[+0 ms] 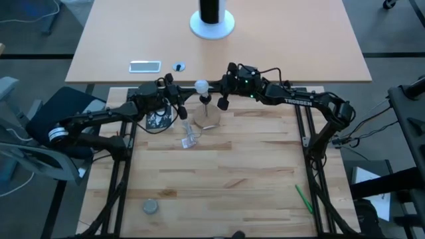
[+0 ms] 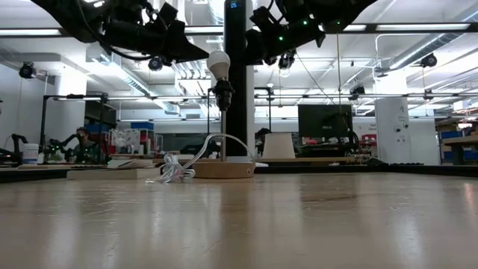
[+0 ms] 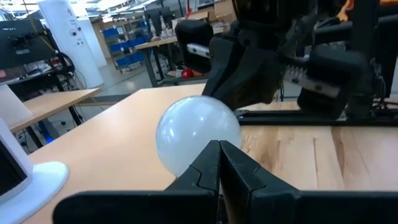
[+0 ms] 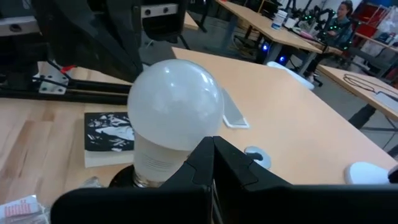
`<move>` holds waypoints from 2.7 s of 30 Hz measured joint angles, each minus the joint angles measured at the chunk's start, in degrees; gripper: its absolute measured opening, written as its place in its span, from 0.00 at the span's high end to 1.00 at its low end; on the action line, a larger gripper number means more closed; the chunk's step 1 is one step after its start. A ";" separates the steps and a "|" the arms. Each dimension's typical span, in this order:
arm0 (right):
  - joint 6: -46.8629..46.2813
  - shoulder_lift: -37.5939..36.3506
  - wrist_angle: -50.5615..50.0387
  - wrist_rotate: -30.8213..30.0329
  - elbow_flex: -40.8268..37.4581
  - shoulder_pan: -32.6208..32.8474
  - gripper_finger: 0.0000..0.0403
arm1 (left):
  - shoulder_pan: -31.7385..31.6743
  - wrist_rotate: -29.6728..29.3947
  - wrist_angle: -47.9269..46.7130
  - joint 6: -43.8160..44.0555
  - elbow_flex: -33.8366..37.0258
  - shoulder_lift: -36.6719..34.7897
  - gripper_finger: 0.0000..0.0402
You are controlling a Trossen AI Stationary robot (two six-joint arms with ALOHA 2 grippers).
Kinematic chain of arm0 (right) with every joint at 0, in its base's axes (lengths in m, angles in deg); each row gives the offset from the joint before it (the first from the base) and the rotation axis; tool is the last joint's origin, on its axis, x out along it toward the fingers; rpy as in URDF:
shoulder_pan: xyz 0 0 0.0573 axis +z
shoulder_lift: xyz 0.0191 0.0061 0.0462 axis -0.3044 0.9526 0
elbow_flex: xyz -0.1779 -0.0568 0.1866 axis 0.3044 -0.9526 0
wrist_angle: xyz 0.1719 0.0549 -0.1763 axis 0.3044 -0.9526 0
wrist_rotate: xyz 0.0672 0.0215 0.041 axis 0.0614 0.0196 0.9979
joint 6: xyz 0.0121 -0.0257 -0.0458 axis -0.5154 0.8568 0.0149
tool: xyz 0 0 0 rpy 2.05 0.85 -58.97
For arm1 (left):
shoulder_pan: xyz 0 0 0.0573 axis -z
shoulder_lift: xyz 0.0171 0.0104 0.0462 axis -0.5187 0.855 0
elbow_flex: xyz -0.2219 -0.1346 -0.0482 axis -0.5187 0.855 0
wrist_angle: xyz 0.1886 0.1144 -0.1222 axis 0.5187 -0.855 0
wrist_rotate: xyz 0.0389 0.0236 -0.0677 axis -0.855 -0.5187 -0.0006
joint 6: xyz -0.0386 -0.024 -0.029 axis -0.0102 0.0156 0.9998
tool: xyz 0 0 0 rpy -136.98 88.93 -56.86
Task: Screw lightbulb
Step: Insert the lightbulb into the lamp
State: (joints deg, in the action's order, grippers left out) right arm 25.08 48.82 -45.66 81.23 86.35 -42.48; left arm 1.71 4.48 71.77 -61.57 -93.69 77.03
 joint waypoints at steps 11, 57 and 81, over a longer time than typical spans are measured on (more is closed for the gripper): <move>-0.27 0.02 0.38 -1.51 -0.04 -0.53 1.00 | 0.25 -5.29 -7.58 0.79 -0.04 -5.43 1.00; -0.95 0.07 -4.49 3.36 -0.11 0.82 1.00 | 0.17 -1.14 2.23 -3.41 -0.04 1.76 1.00; -0.84 -1.38 -7.62 -2.07 0.07 1.61 1.00 | -0.27 -0.85 0.62 -2.56 0.07 0.55 1.00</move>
State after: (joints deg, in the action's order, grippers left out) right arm 24.24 47.45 -53.28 79.16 86.42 -40.88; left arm 1.44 3.62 72.39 -64.12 -93.63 77.58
